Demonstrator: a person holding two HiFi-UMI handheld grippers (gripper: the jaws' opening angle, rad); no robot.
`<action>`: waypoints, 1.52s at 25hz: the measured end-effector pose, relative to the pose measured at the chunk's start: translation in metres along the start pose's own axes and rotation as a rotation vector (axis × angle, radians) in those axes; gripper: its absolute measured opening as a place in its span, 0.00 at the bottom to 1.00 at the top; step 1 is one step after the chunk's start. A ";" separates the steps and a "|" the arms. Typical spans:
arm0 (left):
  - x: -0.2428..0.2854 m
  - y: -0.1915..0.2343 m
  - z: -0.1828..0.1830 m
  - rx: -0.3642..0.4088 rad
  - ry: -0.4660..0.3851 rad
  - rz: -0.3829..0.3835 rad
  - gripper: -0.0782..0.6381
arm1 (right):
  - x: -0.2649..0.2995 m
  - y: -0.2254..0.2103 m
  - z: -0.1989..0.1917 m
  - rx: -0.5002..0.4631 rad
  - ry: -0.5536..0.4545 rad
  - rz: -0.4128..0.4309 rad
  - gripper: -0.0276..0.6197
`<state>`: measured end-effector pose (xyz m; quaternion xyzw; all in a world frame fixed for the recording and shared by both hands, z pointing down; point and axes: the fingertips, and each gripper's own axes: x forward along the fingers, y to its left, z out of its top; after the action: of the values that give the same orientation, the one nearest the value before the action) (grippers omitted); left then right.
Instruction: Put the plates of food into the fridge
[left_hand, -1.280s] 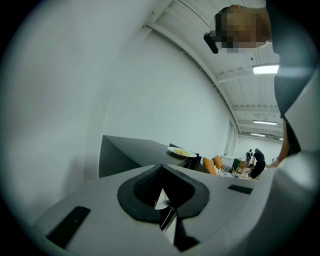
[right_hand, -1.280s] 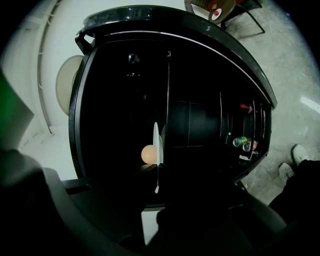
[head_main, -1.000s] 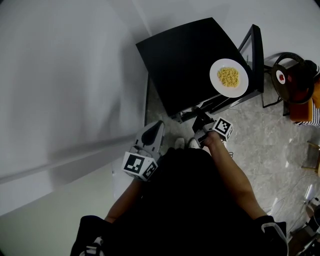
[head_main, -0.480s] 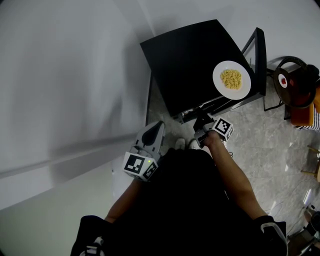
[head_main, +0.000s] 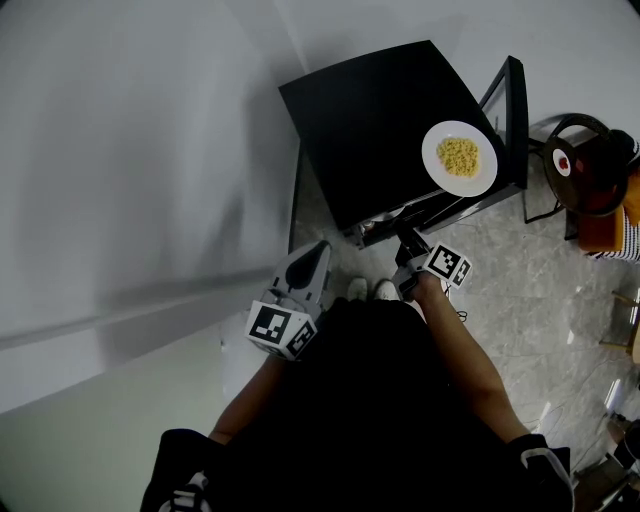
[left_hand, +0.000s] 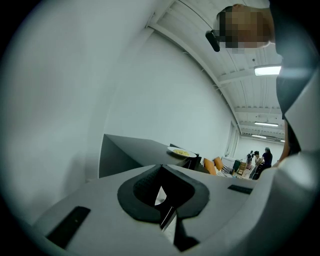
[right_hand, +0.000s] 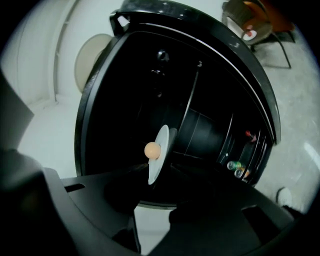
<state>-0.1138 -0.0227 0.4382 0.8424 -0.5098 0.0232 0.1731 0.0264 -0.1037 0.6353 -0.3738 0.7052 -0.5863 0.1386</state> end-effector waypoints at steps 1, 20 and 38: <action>0.000 -0.001 -0.001 -0.002 0.005 -0.001 0.14 | -0.003 0.002 0.000 -0.050 0.011 0.001 0.24; 0.007 -0.012 -0.002 0.012 0.012 -0.047 0.14 | -0.061 0.105 0.008 -0.809 -0.009 0.070 0.24; 0.011 -0.024 -0.008 0.024 0.028 -0.085 0.14 | -0.115 0.206 0.004 -1.019 -0.115 0.228 0.24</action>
<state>-0.0871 -0.0195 0.4415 0.8648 -0.4709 0.0337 0.1710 0.0320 -0.0208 0.4147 -0.3464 0.9283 -0.1288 0.0407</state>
